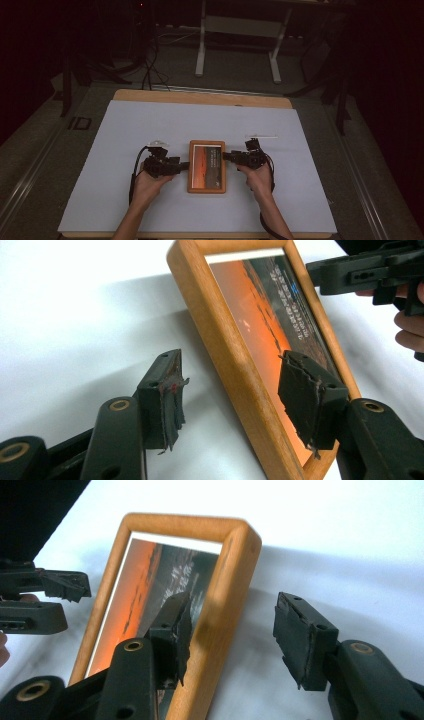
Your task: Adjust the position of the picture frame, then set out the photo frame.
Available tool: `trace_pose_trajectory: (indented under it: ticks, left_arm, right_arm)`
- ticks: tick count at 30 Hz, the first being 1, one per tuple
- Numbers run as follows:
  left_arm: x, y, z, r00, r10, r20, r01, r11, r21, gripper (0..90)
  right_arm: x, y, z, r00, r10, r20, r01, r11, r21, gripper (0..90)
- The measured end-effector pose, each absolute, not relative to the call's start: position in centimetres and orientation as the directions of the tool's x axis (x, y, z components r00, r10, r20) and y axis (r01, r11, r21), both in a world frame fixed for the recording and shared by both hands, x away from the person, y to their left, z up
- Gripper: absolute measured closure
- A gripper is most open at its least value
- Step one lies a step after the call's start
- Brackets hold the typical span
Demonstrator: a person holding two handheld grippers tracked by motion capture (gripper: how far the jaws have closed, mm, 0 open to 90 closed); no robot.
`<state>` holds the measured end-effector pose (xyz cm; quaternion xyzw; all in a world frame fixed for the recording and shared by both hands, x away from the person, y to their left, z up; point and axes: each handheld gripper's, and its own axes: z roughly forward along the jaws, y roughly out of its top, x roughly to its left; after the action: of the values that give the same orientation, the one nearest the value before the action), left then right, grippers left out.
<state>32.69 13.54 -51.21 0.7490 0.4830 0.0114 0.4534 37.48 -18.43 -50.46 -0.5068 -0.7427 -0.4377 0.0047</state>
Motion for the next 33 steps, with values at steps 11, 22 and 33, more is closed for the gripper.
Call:
trace_pose_trajectory:
  ticks: [11, 22, 33]
  left_arm:
    - [31.8, 14.6, -50.0, 0.539, 0.749, -0.386, 0.675, -0.111, 0.729, 43.7]
    - [31.1, 14.5, -49.2, 0.57, 0.755, -0.325, 0.635, -0.153, 0.757, 43.8]
    - [30.6, 14.8, -48.7, 0.561, 0.771, -0.302, 0.623, -0.153, 0.767, 44.2]
  right_arm:
    - [36.9, -17.4, -48.1, -0.583, 0.773, 0.249, 0.631, 0.238, 0.738, 47.8]
    - [36.9, -15.7, -47.0, -0.647, 0.753, 0.114, 0.518, 0.325, 0.791, 87.6]
    - [37.5, -14.5, -47.7, -0.66, 0.75, 0.042, 0.496, 0.394, 0.774, 90.0]
